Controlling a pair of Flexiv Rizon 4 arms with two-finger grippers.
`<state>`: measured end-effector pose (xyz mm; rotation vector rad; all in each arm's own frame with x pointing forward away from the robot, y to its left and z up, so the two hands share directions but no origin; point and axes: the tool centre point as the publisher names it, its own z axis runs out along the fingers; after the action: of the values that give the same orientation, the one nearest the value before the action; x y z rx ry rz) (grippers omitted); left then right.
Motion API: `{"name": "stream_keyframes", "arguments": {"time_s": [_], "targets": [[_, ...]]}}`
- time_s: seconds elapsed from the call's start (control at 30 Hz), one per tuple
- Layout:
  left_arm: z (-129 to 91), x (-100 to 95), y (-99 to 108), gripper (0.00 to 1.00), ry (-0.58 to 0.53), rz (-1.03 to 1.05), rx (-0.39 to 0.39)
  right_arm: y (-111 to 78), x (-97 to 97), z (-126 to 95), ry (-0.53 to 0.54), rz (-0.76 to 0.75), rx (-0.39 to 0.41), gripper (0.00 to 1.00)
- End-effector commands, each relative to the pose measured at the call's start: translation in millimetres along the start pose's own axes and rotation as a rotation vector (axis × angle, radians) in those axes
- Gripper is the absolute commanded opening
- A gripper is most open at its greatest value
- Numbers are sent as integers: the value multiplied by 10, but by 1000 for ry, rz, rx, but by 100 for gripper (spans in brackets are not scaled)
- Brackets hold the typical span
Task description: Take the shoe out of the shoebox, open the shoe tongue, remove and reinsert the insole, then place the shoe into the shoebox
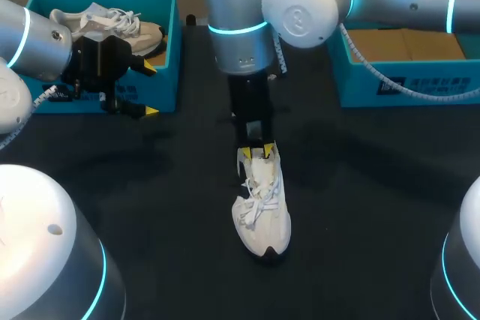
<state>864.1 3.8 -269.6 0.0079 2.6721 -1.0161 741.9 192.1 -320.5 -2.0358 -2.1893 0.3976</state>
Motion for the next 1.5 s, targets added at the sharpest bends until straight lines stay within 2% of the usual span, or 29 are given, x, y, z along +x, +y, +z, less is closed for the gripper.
{"name": "stream_keyframes", "arguments": {"time_s": [0.03, 0.13, 0.3, 0.4, 0.57, 0.73, 0.83, 1.03, 1.17, 1.37, 1.5], "targets": [[-8, 5, -5, 100, 1, 0, -3, -142, -127, -93, 3, 22, -40, 30], [-8, 5, -5, 100, 1, 0, -3, -134, -157, -71, 1, 29, -49, 29], [-8, 5, -5, 100, 1, 0, -3, 24, -139, 59, 12, 0, -54, 26], [-8, 5, -5, 100, 1, 0, -3, 118, -113, 97, 21, -16, -60, 20], [-8, 5, -5, 100, 1, 0, -3, 136, -92, 149, 29, -34, -54, 13], [-8, 5, -5, 100, 1, 0, -3, 48, -162, -12, 1, -10, -86, 14], [-8, 5, -5, 100, 1, 0, -3, 57, -140, -62, 9, -13, -106, 15], [-8, 5, -5, 100, 1, 0, -3, 167, -35, 138, 66, -66, -93, 18], [-8, 5, -5, 100, 1, 0, -3, 170, -48, 202, 83, -69, -92, 17], [-8, 5, -5, 100, 1, 0, -3, 104, -155, 19, 41, -86, -143, 18], [-8, 5, -5, 100, 1, 0, -3, 130, -205, -164, 0, -213, -225, 22]]}}
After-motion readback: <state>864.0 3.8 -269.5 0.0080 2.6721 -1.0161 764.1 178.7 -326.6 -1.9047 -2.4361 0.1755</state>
